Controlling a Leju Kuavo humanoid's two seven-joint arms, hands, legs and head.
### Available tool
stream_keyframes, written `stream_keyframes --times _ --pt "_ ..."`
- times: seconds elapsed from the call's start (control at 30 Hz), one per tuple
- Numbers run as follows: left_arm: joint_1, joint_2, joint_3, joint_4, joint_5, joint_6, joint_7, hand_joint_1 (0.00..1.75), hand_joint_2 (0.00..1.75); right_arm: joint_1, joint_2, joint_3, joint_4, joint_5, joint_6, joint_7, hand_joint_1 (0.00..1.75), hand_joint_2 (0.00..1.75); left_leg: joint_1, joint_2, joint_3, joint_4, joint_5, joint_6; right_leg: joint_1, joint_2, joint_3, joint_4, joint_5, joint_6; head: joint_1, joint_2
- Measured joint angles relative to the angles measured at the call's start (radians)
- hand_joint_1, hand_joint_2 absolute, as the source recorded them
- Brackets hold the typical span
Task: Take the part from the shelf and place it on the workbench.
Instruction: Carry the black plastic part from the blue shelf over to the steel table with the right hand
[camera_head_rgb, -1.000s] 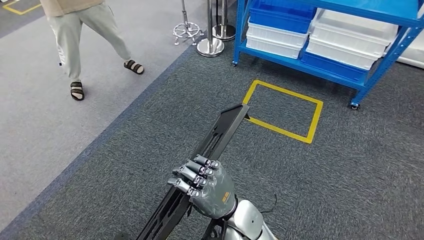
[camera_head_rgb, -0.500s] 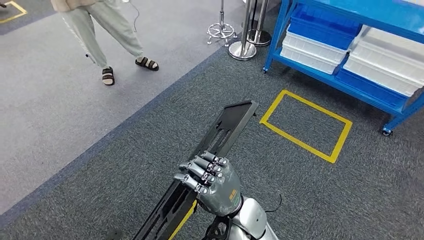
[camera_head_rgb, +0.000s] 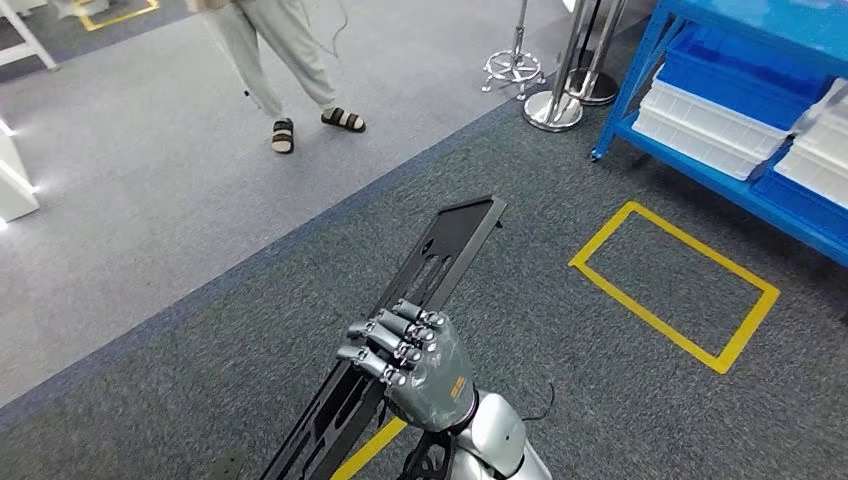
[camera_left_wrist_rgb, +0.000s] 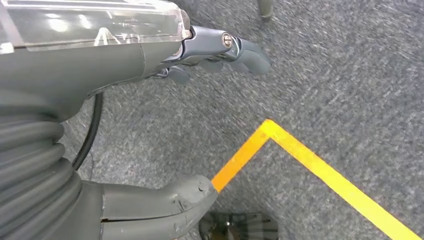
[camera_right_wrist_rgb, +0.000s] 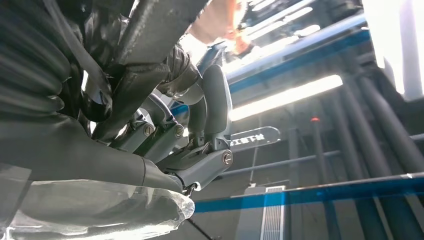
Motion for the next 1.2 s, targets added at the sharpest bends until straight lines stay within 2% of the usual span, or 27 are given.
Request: stream_keyframes --times 0.03,0.1,0.17,0.2,0.23,0.3,0.33,0.37,0.43,0.47,0.53,0.6,0.63,0.67,0.7,0.77,0.8,0.83,0.87,0.93,1.0,1.03,1.13,1.17,1.2 --pt "-0.001 0.001 0.000 0.000 0.001 0.002 -0.001 0.00 1.75 -0.001 0.000 0.000 0.001 -0.008 0.000 -0.011 1.75 1.75 -0.001 0.027 -0.027 0.052 -0.025 -0.005 0.001 -0.013 0.003 -0.001 -0.002 -0.003 0.000 0.000" --pt "-0.001 0.004 0.000 0.000 0.005 0.006 -0.003 0.00 1.75 -0.001 0.001 0.000 0.004 -0.017 0.000 -0.027 1.75 1.75 0.002 0.046 -0.080 0.150 -0.065 -0.012 0.003 -0.035 0.004 -0.001 -0.005 -0.006 0.000 0.000" --pt "0.001 0.011 0.000 0.000 0.010 0.009 -0.003 0.00 1.75 -0.002 0.003 0.000 0.009 -0.017 0.000 -0.039 1.75 1.75 0.005 0.053 -0.100 0.180 -0.059 -0.017 0.004 -0.059 0.005 0.002 -0.009 -0.005 0.000 0.000" --pt "0.002 0.016 0.000 0.000 0.013 0.010 -0.003 0.00 1.75 -0.003 0.003 0.000 0.011 -0.018 0.000 -0.045 1.75 1.75 0.006 0.057 -0.090 0.157 -0.038 -0.018 0.004 -0.073 0.006 0.003 -0.013 -0.004 0.000 0.000" --pt "0.001 0.020 0.000 0.000 0.015 0.011 -0.003 0.00 1.75 -0.004 0.004 -0.001 0.012 -0.018 0.000 -0.051 1.75 1.75 0.006 0.068 -0.059 0.095 -0.003 -0.018 0.004 -0.086 0.009 0.006 -0.017 -0.001 0.000 0.000" --pt "-0.006 0.029 0.000 0.000 0.017 0.013 0.000 0.00 1.75 -0.005 0.006 -0.002 0.013 -0.018 0.000 -0.059 1.75 1.75 0.001 0.101 0.009 -0.035 0.047 -0.009 0.007 -0.110 0.014 0.009 -0.025 0.007 0.000 0.000" --pt "-0.011 0.031 0.000 0.000 0.015 0.013 0.001 0.00 1.75 -0.006 0.007 -0.003 0.012 -0.018 0.000 -0.062 1.75 1.75 -0.002 0.113 0.028 -0.071 0.057 -0.001 0.009 -0.119 0.016 0.010 -0.029 0.012 0.000 0.000" --pt "-0.014 0.032 0.000 0.000 0.013 0.014 0.003 0.00 1.75 -0.007 0.008 -0.004 0.012 -0.018 0.000 -0.063 1.75 1.75 -0.006 0.115 0.033 -0.082 0.056 0.006 0.011 -0.127 0.018 0.010 -0.031 0.017 0.000 0.000" --pt "-0.016 0.033 0.000 0.000 0.010 0.015 0.006 0.00 1.75 -0.009 0.009 -0.006 0.012 -0.018 0.000 -0.063 1.75 1.75 -0.007 0.096 0.032 -0.084 0.057 0.019 0.014 -0.143 0.024 0.007 -0.034 0.028 0.000 0.000" --pt "-0.016 0.033 0.000 0.000 0.010 0.016 0.006 0.00 1.75 -0.010 0.010 -0.006 0.012 -0.017 0.000 -0.063 1.75 1.75 -0.005 0.086 0.034 -0.088 0.059 0.024 0.012 -0.140 0.026 0.011 -0.040 0.033 0.000 0.000" --pt "-0.017 0.032 0.000 0.000 0.010 0.017 0.007 0.00 1.75 -0.013 0.011 -0.008 0.011 -0.016 0.000 -0.062 1.75 1.75 0.000 0.067 0.038 -0.095 0.064 0.036 0.008 -0.095 0.004 0.068 -0.081 0.041 0.001 0.000" --pt "-0.020 0.032 -0.001 0.000 0.010 0.017 0.008 0.00 1.75 -0.013 0.011 -0.012 0.011 -0.015 0.000 -0.061 1.75 1.75 0.000 0.049 0.038 -0.096 0.066 0.044 0.005 -0.038 -0.061 0.199 -0.145 0.042 0.001 0.000" --pt "-0.020 0.032 -0.001 0.000 0.011 0.016 0.008 0.00 1.75 -0.012 0.011 -0.014 0.012 -0.014 0.000 -0.060 1.75 1.75 -0.001 0.041 0.037 -0.096 0.066 0.046 0.004 -0.027 -0.094 0.259 -0.163 0.041 0.001 0.000" --pt "-0.019 0.032 -0.001 0.000 0.014 0.014 0.008 0.00 1.75 -0.011 0.011 -0.015 0.013 -0.012 0.000 -0.059 1.75 1.75 -0.002 0.032 0.038 -0.095 0.065 0.048 0.005 -0.022 -0.116 0.290 -0.162 0.041 0.001 0.000" --pt "-0.018 0.032 -0.001 0.000 0.017 0.011 0.008 0.00 1.75 -0.011 0.012 -0.016 0.013 -0.009 0.000 -0.058 1.75 1.75 -0.003 0.024 0.038 -0.093 0.064 0.048 0.005 -0.021 -0.119 0.282 -0.140 0.039 0.001 0.000" --pt "-0.016 0.032 -0.001 0.000 0.025 0.003 0.008 0.00 1.75 -0.012 0.012 -0.016 0.014 -0.004 0.000 -0.056 1.75 1.75 -0.004 0.008 0.039 -0.088 0.060 0.045 0.005 -0.016 -0.076 0.163 -0.059 0.032 0.001 0.000" --pt "-0.015 0.031 -0.001 0.000 0.027 0.001 0.009 0.00 1.75 -0.012 0.012 -0.016 0.014 -0.003 0.000 -0.055 1.75 1.75 -0.006 0.002 0.038 -0.083 0.057 0.042 0.006 -0.011 -0.051 0.099 -0.028 0.027 0.001 0.000" --pt "-0.015 0.030 -0.001 0.000 0.031 -0.001 0.009 0.00 1.75 -0.012 0.012 -0.016 0.014 -0.003 0.000 -0.054 1.75 1.75 -0.006 -0.002 0.035 -0.079 0.055 0.037 0.007 -0.007 -0.034 0.053 -0.009 0.024 0.001 0.000" --pt "-0.014 0.029 -0.001 0.000 0.033 -0.002 0.010 0.00 1.75 -0.012 0.012 -0.016 0.014 -0.003 0.000 -0.053 1.75 1.75 -0.007 -0.004 0.032 -0.076 0.054 0.032 0.009 -0.003 -0.028 0.032 -0.003 0.022 0.000 0.000" --pt "-0.013 0.029 -0.001 0.000 0.036 -0.002 0.011 0.00 1.75 -0.013 0.013 -0.016 0.014 -0.002 0.000 -0.052 1.75 1.75 -0.006 -0.007 0.031 -0.078 0.053 0.020 0.012 -0.004 -0.027 0.026 -0.002 0.015 0.000 0.000" --pt "-0.012 0.027 -0.001 0.000 0.041 -0.004 0.012 0.00 1.75 -0.013 0.014 -0.016 0.014 -0.002 0.000 -0.051 1.75 1.75 -0.003 0.007 0.026 -0.061 0.040 0.009 0.009 -0.010 -0.018 0.014 0.004 0.004 0.000 0.000" --pt "-0.013 0.026 -0.001 0.000 0.046 -0.006 0.014 0.00 1.75 -0.013 0.015 -0.016 0.014 -0.002 0.000 -0.049 1.75 1.75 -0.003 0.019 0.012 -0.027 0.019 0.004 0.006 -0.014 -0.014 0.008 0.007 -0.001 0.000 0.000" --pt "-0.014 0.025 0.000 0.000 0.065 -0.019 0.019 0.00 1.75 -0.014 0.015 -0.016 0.018 -0.003 0.000 -0.042 1.75 1.75 0.000 0.048 -0.076 0.155 -0.068 -0.008 0.006 -0.025 -0.012 0.007 0.006 -0.007 0.000 0.000" --pt "-0.012 0.024 0.000 0.000 0.068 -0.023 0.016 0.00 1.75 -0.014 0.015 -0.016 0.020 -0.003 0.000 -0.040 1.75 1.75 0.001 0.051 -0.095 0.192 -0.075 -0.011 0.007 -0.028 -0.013 0.008 0.006 -0.006 0.000 0.000" --pt "-0.009 0.024 0.000 0.000 0.068 -0.027 0.010 0.00 1.75 -0.014 0.015 -0.016 0.021 -0.002 0.000 -0.039 1.75 1.75 0.002 0.053 -0.094 0.189 -0.064 -0.012 0.006 -0.031 -0.013 0.010 0.004 -0.005 0.000 0.000"
